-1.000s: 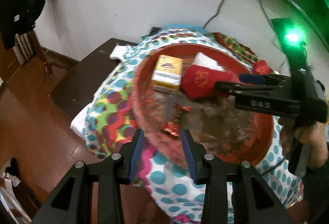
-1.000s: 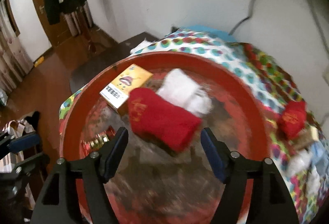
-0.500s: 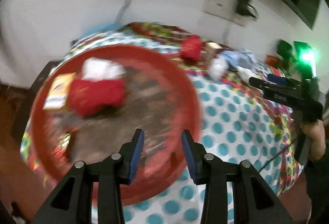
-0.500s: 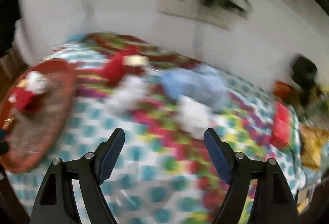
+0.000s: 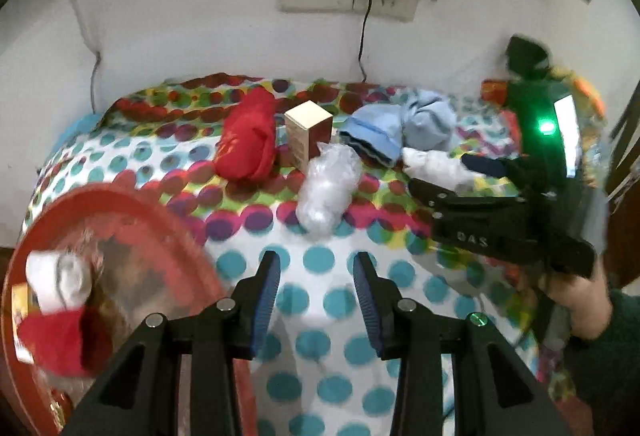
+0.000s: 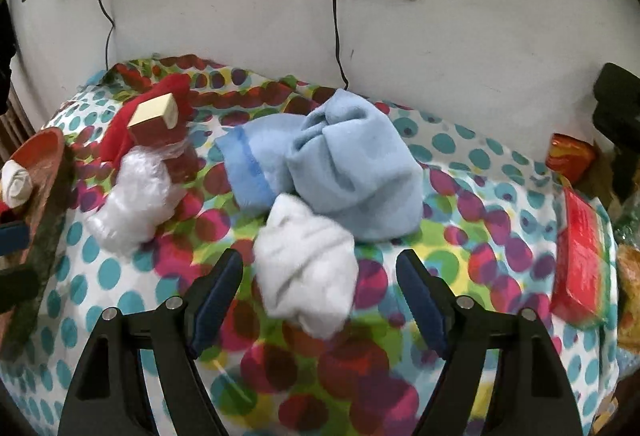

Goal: Organize objects
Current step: 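Grasp the clear plastic bag with the left gripper while the right grasps a white rolled sock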

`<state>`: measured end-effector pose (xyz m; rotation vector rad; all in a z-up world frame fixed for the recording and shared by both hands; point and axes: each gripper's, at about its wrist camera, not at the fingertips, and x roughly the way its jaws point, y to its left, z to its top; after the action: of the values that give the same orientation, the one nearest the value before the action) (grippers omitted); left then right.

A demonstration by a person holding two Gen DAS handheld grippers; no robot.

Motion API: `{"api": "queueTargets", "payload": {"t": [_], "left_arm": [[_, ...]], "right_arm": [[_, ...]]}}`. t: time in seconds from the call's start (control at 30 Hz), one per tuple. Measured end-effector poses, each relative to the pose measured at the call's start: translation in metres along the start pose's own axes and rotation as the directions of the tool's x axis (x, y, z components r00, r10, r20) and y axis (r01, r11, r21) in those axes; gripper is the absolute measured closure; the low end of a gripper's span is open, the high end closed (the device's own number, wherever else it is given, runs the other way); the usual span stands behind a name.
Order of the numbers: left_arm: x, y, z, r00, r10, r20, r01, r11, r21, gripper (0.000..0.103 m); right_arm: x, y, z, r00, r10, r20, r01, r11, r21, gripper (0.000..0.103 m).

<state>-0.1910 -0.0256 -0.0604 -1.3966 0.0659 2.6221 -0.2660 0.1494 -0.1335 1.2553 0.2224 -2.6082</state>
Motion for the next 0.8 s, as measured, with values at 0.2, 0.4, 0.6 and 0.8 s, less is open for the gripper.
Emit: {"api": "queueTargets", "payload": {"t": [0.2, 0.4, 0.6, 0.8], "left_arm": [[0.041, -0.016, 0.027, 0.999, 0.006, -0.038, -0.004, 0.999, 0.039, 0.064], [0.071, -0.026, 0.04, 0.998, 0.034, -0.06, -0.031, 0.998, 0.054, 0.064], [0.089, -0.032, 0.047, 0.998, 0.023, -0.054, -0.023, 1.0, 0.001, 0.064], [0.091, -0.041, 0.047, 0.999, 0.03, -0.032, -0.031, 0.999, -0.012, 0.07]], "right_arm": [[0.0, -0.004, -0.007, 0.998, 0.061, 0.004, -0.062, 0.998, 0.017, 0.065], [-0.023, -0.015, -0.037, 0.997, 0.071, 0.01, -0.071, 0.997, 0.01, 0.066], [-0.031, -0.02, -0.05, 0.997, 0.073, 0.009, -0.073, 0.997, 0.02, 0.066], [-0.031, -0.014, -0.051, 1.0, 0.022, -0.001, -0.022, 1.0, -0.022, 0.065]]}}
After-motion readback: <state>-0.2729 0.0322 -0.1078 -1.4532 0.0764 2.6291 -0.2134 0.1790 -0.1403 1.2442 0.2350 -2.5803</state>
